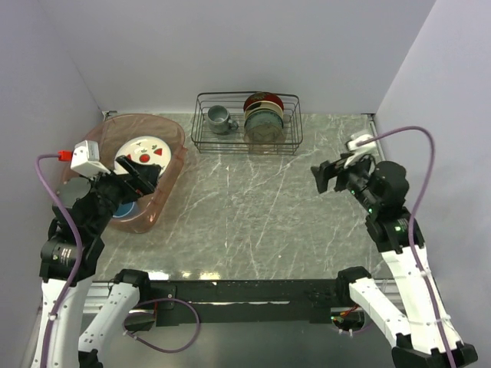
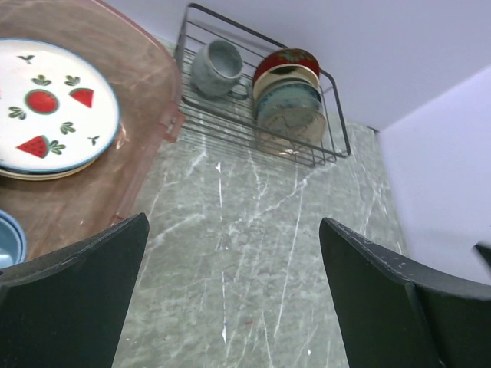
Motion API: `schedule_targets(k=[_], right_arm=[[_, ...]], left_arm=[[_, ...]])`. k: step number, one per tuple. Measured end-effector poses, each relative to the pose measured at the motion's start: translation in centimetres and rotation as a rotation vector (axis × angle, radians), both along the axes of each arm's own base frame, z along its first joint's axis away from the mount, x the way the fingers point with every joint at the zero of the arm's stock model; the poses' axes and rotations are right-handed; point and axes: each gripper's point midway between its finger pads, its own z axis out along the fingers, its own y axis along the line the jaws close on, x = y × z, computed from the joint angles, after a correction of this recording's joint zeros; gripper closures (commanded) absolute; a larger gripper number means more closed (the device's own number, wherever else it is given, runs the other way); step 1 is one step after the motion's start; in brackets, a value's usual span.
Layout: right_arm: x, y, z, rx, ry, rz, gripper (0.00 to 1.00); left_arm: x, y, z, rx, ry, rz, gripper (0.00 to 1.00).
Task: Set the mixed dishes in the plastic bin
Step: Reset both arms
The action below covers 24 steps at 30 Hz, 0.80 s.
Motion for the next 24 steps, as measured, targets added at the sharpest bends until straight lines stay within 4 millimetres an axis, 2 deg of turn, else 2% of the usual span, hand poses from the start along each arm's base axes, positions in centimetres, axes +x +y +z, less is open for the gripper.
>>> schedule_targets(k=[6, 8, 15, 24], right_arm=[[-0.6, -2.8, 7.0, 0.176, -0.08, -0.213, 0.0], [-0.9, -3.6, 8.4, 0.213, -0.099, -0.269, 0.0], [-2.5, -6.0, 9.9, 0.268, -0.125, -0.394, 0.0], [-3.5, -7.4, 11.0, 0.289, -0.128, -0.445, 0.0]], left_arm=[[-1.1, -0.7, 0.6, 0.006, -0.042, -0.054, 0.01], [-1.5, -0.8, 1.0, 0.011, -0.06, -0.067, 0.01], [-2.3, -0.9, 1.9, 0.015, -0.095, -0.086, 0.01], [-4.1, -0.7, 4.1, 0.011, -0.171, -0.085, 0.01]])
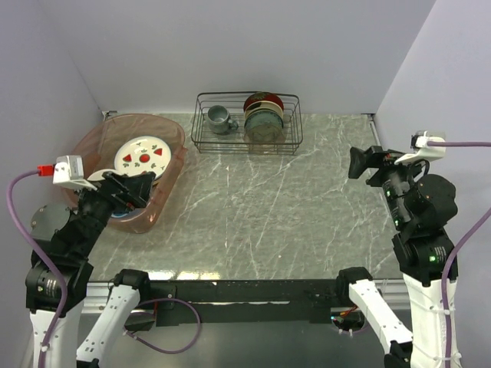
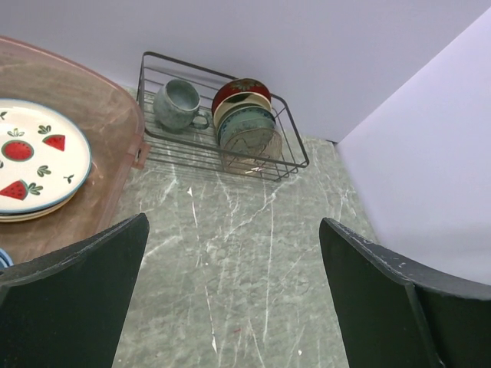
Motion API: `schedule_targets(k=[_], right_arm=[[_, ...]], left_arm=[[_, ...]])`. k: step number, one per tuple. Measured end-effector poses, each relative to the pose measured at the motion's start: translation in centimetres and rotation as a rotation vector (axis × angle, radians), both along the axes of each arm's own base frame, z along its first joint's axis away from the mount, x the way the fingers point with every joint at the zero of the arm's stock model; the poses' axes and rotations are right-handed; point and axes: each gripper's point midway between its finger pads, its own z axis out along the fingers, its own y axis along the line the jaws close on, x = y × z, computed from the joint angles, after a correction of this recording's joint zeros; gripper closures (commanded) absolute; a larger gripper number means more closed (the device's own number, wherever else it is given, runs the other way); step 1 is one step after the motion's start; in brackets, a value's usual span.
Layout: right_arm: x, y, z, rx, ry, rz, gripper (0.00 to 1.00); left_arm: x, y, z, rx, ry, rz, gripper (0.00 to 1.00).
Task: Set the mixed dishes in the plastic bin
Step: Reset both arms
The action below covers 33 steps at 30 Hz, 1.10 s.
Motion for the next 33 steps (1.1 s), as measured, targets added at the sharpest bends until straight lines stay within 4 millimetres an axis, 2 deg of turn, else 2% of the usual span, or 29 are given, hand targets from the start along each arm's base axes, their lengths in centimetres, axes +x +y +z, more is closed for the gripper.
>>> schedule_targets(k=[8, 33], right_arm=[[-0.6, -0.3, 0.3, 0.006, -0.009, -0.005, 0.0], [-0.5, -0.4, 0.2, 0.011, -0.003, -0.006, 0.0]], left_arm=[[-0.6, 0.1, 0.6, -0.003, -0.034, 0.0, 0.01], [-1.4, 0.7, 0.7, 0.031, -0.069, 0.02, 0.01]])
